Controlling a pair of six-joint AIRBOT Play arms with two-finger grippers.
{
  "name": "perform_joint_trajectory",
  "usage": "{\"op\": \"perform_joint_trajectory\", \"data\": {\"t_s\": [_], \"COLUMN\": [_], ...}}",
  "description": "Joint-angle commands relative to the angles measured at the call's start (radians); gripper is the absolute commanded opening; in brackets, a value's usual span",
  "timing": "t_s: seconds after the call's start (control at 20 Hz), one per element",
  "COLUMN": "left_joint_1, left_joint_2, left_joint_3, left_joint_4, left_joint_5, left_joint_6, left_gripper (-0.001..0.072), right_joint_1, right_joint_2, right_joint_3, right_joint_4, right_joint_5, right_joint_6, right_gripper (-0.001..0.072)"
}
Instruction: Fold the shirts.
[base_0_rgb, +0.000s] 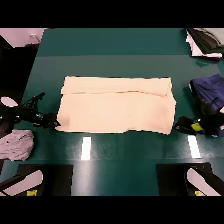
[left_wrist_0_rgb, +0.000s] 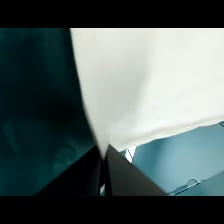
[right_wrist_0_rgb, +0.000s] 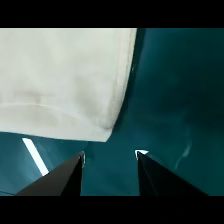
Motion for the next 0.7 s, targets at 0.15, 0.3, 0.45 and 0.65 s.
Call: {"op": "perform_joint_trajectory", "data": {"t_s": [0.15, 0.3, 0.45, 0.65], "left_joint_1": [0.001, 0.001, 0.001, 0.001], "left_joint_2": [0.006, 0.006, 0.006, 0.006], "left_joint_3": [0.003, 0.003, 0.003, 0.003], "left_joint_4": [-0.01, -0.01, -0.01, -0.01], "left_joint_5": [-0.01, -0.01, -0.01, -0.012], "left_joint_6": [0.001, 0.001, 0.001, 0.001], "left_gripper": [0.002, 0.0019, 0.002, 0.002], "right_joint_1": [-0.024, -0.024, -0.024, 0.009], "right_joint_2": [0.016, 0.014, 0.014, 0.014], "right_joint_3": [-0.132, -0.132, -0.132, -0.132], "right_joint_4": [0.124, 0.124, 0.125, 0.121], "right_joint_5": [-0.14, -0.137, -0.124, -0.111], "right_joint_6": [-0.031, -0.03, -0.03, -0.031], "right_gripper": [0.0391, 0.039, 0.0372, 0.0271]}}
